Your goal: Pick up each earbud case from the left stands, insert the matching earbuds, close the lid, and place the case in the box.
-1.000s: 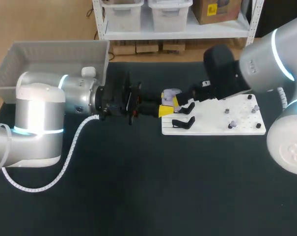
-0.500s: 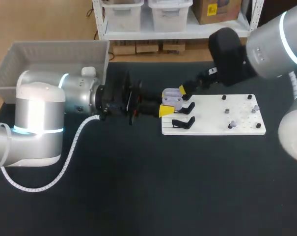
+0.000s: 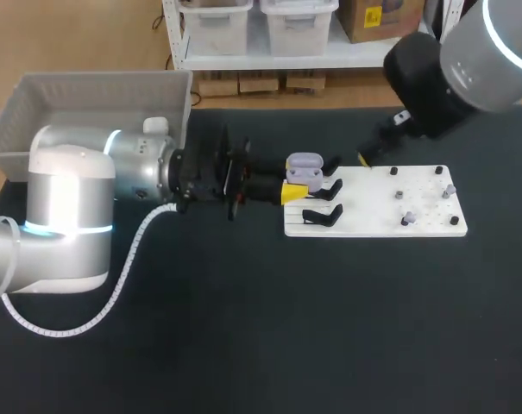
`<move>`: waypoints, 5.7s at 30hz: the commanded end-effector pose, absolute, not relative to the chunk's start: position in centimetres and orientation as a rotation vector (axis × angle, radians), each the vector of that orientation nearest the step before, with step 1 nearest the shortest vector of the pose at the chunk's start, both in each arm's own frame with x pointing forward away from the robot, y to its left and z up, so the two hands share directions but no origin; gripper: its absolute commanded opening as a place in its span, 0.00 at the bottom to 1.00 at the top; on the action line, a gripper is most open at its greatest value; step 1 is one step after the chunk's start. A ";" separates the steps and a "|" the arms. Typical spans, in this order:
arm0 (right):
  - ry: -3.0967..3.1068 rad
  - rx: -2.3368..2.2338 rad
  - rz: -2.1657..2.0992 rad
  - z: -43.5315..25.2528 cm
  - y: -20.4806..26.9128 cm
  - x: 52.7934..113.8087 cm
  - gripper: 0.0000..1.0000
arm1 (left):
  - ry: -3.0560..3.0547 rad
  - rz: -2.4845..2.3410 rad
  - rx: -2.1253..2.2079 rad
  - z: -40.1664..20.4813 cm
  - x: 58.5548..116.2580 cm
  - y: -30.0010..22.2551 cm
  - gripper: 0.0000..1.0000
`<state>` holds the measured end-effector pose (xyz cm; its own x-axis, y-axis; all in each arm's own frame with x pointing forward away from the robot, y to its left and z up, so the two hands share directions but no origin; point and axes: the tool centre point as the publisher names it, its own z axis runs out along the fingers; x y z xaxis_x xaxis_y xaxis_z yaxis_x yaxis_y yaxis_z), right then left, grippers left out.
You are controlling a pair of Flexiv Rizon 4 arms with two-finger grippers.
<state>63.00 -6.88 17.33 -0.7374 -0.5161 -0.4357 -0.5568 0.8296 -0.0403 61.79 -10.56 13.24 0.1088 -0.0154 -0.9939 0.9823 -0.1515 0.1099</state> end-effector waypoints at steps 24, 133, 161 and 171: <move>2.751 -0.774 -0.018 14.2 -12.1 64.2 1.00 | 1.049 -1.234 1.361 13.2 61.6 -10.6 0.00; 3.002 -0.672 -0.170 2.2 -20.1 69.2 0.51 | 1.049 -1.234 1.361 13.2 61.6 -10.6 0.00; 3.022 -0.630 -0.202 0.9 -20.5 69.9 0.39 | 1.049 -1.234 1.361 13.2 61.6 -10.6 0.00; 3.020 -0.626 -0.209 0.9 -20.5 69.9 0.30 | 1.049 -1.234 1.361 13.2 61.6 -10.6 0.00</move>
<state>69.93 -20.59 0.99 -0.9164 -0.3997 -0.0211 -0.3932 0.9087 -0.1401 61.76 -10.60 13.28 0.1084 -0.0133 -0.9940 0.9827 -0.1498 0.1092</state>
